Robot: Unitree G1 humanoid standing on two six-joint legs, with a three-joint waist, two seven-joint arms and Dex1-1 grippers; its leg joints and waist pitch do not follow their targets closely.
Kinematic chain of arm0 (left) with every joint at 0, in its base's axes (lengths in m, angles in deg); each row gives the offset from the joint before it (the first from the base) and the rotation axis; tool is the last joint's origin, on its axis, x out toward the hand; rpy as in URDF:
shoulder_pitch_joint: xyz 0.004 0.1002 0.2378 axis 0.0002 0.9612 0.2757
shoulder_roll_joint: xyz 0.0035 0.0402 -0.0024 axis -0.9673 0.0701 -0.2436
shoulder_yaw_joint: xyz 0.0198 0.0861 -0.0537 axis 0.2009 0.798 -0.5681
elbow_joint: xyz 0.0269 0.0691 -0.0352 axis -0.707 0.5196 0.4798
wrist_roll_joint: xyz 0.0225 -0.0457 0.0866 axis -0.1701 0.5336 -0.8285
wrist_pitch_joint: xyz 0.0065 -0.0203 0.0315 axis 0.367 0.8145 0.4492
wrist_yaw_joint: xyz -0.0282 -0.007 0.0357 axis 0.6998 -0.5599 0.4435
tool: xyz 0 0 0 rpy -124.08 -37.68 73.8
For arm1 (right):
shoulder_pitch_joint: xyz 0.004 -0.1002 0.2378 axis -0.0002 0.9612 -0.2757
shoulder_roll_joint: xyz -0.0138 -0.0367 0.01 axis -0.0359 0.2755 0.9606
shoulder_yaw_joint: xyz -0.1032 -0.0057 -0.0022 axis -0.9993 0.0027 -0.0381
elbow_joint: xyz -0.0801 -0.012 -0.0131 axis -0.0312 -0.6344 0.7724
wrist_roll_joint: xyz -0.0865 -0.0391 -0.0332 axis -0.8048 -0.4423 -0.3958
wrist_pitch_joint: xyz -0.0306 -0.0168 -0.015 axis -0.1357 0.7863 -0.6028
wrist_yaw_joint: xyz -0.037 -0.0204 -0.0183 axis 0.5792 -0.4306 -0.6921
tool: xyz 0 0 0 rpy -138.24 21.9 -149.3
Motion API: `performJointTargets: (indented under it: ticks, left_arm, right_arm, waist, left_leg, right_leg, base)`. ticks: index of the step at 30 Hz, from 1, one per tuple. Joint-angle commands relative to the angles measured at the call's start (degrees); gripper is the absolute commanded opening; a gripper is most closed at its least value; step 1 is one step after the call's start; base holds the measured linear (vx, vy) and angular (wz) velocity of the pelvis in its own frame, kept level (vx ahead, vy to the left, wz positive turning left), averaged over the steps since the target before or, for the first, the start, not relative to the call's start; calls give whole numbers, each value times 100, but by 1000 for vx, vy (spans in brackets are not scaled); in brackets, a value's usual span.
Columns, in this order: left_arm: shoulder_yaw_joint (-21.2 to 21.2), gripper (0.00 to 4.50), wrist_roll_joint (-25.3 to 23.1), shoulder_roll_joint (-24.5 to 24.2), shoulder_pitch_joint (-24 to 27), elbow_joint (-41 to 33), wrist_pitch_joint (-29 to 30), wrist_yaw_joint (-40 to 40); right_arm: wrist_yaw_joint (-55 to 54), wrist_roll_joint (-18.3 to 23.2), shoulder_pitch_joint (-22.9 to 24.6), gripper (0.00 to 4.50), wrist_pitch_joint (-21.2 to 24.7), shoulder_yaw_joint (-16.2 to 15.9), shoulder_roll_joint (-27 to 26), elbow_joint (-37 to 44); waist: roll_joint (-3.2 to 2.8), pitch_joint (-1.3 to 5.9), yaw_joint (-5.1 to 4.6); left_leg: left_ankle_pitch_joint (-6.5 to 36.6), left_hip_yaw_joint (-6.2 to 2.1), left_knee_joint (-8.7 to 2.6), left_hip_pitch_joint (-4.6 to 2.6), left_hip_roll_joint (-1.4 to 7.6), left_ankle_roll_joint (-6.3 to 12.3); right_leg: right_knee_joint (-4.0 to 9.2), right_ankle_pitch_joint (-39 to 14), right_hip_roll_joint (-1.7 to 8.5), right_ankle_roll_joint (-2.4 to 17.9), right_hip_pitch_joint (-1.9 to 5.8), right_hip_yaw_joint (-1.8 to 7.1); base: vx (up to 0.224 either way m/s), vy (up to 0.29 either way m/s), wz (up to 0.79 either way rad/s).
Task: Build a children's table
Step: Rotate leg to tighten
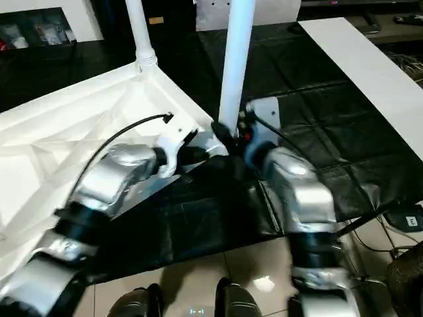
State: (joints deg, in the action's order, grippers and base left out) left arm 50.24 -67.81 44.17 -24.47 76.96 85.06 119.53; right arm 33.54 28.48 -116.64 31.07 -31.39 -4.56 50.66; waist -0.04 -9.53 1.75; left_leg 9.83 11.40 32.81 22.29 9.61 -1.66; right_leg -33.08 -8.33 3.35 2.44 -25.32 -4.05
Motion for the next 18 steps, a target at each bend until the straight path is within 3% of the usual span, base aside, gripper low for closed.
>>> performJointTargets:
  ticks: [1,7,11,12,18]
  left_arm:
    - [137,0,87,-109,19,-232,-252,393]
    - [484,0,238,-818,178,-263,-940,1707]
    - [623,0,302,-1056,245,-335,-1333,2217]
    - [790,0,358,-1313,311,-453,-1503,2707]
    - [952,0,364,-1559,323,-453,-1803,3216]
  right_arm:
    - [459,156,32,385,-167,-97,142,46]
    - [2408,549,92,436,-527,-309,1239,13]
    - [3087,663,139,436,-589,-462,1569,75]
    - [3751,698,192,436,-721,-649,1905,89]
    - [4539,716,187,436,-1037,-899,2259,-53]
  waist:
    - [27,494,47]
    - [19,458,111]
    - [22,458,170]
    - [33,458,186]
    - [59,446,273]
  left_leg:
    - [327,-177,-275,-99,317,930]
    - [620,-174,-295,-152,349,823]
    - [589,-176,-298,-150,372,818]
    - [596,-169,-298,-157,373,814]
    - [613,-154,-295,-154,392,814]
  right_leg:
    - [308,-801,510,1297,456,317]
    - [347,-1283,513,1231,424,320]
    - [343,-1303,533,1244,420,334]
    - [339,-1304,526,1265,407,334]
    - [332,-1449,545,1241,397,348]
  base:
    - [0,0,0]
    - [0,0,0]
    - [0,0,0]
    - [0,0,0]
    - [0,0,0]
